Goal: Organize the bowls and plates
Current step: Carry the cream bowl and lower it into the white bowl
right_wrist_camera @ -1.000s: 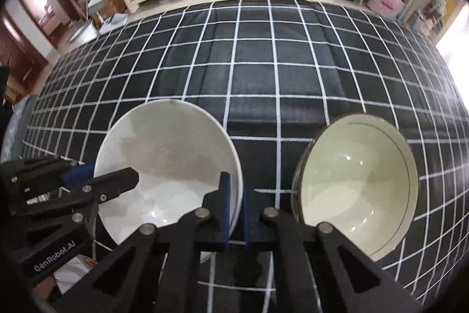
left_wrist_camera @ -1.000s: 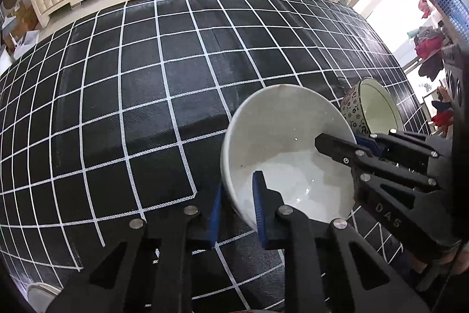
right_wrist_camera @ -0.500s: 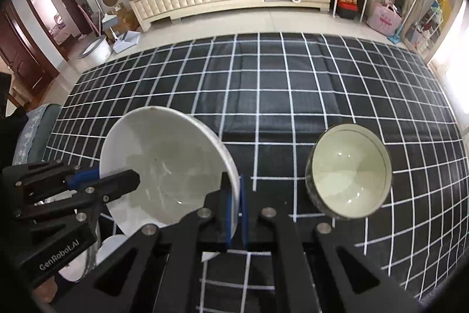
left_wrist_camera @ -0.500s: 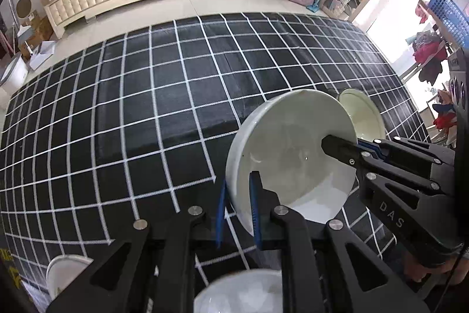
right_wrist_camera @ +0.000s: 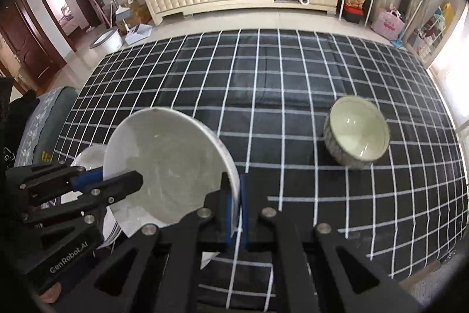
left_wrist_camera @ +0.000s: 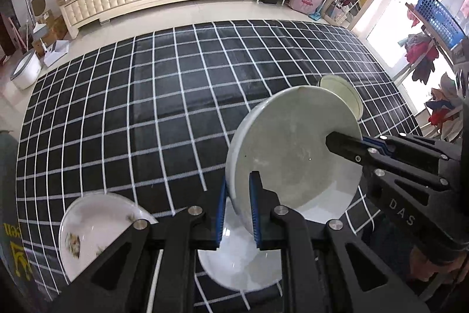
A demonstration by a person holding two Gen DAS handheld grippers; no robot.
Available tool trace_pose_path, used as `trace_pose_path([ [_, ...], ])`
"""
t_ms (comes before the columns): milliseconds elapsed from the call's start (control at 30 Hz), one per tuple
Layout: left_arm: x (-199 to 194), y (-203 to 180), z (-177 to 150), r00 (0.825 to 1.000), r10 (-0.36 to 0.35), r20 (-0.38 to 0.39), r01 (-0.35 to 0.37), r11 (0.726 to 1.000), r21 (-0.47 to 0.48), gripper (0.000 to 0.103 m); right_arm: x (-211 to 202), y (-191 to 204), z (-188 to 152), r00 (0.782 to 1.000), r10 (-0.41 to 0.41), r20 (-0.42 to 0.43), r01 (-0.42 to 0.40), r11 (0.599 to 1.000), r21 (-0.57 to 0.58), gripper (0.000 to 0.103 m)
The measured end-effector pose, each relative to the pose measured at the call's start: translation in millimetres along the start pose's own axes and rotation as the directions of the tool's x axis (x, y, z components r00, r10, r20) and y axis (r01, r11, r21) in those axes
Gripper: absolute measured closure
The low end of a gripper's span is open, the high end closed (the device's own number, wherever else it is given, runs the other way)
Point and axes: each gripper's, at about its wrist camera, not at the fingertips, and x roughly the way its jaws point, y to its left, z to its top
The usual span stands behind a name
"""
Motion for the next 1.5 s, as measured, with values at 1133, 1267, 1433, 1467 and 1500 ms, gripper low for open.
trace_pose_path([
  [1133,20,30,-77,0.993,0.005,-0.118,-0.012,0.998,-0.058,0.090,40,33,-47,0.985,-0.033,-0.168,0.032,0.999,-0.006,0.095],
  [1267,22,27,-75,0.994,0.017,-0.112,-0.021,0.999,-0.034,0.090,41,31,-46,0.985,-0.020,-0.171,0.023,1.000,0.011,0.092],
  [1433,21,29,-74,0.994,0.030,-0.101,-0.032,0.999,-0.020,0.090,40,37,-47,0.986,-0.065,-0.153,0.061,0.998,-0.029,0.092],
  [1467,21,28,-75,0.995,0.047,-0.092,-0.048,0.999,-0.008,0.090,40,37,-47,0.986,-0.063,-0.151,0.060,0.998,-0.024,0.092],
  [1500,19,29,-75,0.995,0.055,-0.086,-0.055,0.998,0.000,0.090,40,36,-47,0.987,-0.060,-0.150,0.058,0.998,-0.018,0.092],
])
